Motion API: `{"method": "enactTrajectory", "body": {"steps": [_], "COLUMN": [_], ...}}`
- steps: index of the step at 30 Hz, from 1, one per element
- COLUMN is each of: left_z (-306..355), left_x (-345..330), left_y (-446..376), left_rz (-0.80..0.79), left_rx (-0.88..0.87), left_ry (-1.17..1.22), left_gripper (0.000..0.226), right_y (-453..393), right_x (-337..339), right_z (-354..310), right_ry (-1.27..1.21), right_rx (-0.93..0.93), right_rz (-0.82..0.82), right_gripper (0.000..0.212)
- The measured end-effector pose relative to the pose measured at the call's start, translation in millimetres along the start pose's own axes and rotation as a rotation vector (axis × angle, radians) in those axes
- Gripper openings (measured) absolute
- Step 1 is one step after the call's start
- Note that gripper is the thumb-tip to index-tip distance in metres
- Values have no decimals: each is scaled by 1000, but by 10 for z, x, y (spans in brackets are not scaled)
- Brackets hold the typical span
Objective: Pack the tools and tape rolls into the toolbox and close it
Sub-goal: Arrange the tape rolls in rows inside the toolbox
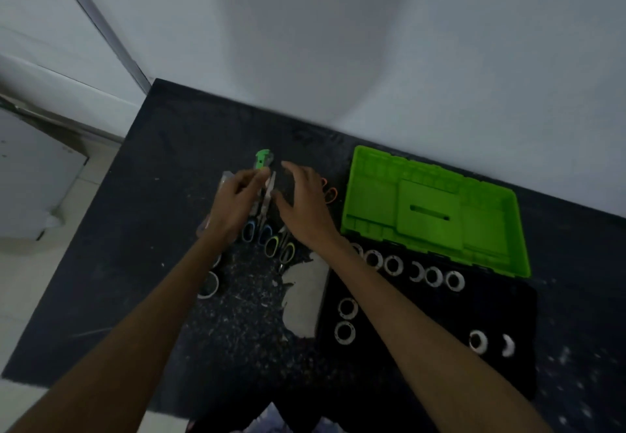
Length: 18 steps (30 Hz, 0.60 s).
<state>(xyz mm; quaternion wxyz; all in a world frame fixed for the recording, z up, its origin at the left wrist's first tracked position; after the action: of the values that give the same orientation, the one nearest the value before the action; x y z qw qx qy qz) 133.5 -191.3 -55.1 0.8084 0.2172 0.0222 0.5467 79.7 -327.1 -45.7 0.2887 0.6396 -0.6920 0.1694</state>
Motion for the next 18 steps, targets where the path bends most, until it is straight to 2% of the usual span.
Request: {"method": "enactTrajectory", "body": {"steps": [7, 15, 18], "left_z": [106, 233, 193], "left_x": [-701, -1521, -1872], "left_y": [978, 1807, 2068], "left_rz": [-203, -367, -444], "left_rx": [-31, -54, -84], "left_ry": [31, 31, -36], "left_gripper": [29, 28, 28], "right_y": [1150, 2301, 2740], "right_x": [429, 1054, 1250], "right_z": [90, 402, 615], "right_ry": [-101, -162, -150], "right_rx": [45, 3, -39], "right_rz": [-17, 117, 154], "right_gripper": [45, 40, 38]}}
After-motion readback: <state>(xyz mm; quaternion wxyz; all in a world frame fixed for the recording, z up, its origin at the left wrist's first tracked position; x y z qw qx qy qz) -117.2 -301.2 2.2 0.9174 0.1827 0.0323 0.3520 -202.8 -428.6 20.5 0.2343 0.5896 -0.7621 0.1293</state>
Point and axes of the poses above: each hand's wrist, its own y-axis away from the middle knuckle, its own x-axis out of the back of the hand, z = x × y, the point moved 3 cm from there along -y, towards the middle knuckle, and after that the axes turned 5 degrees about -z, right-handed, at the moved point
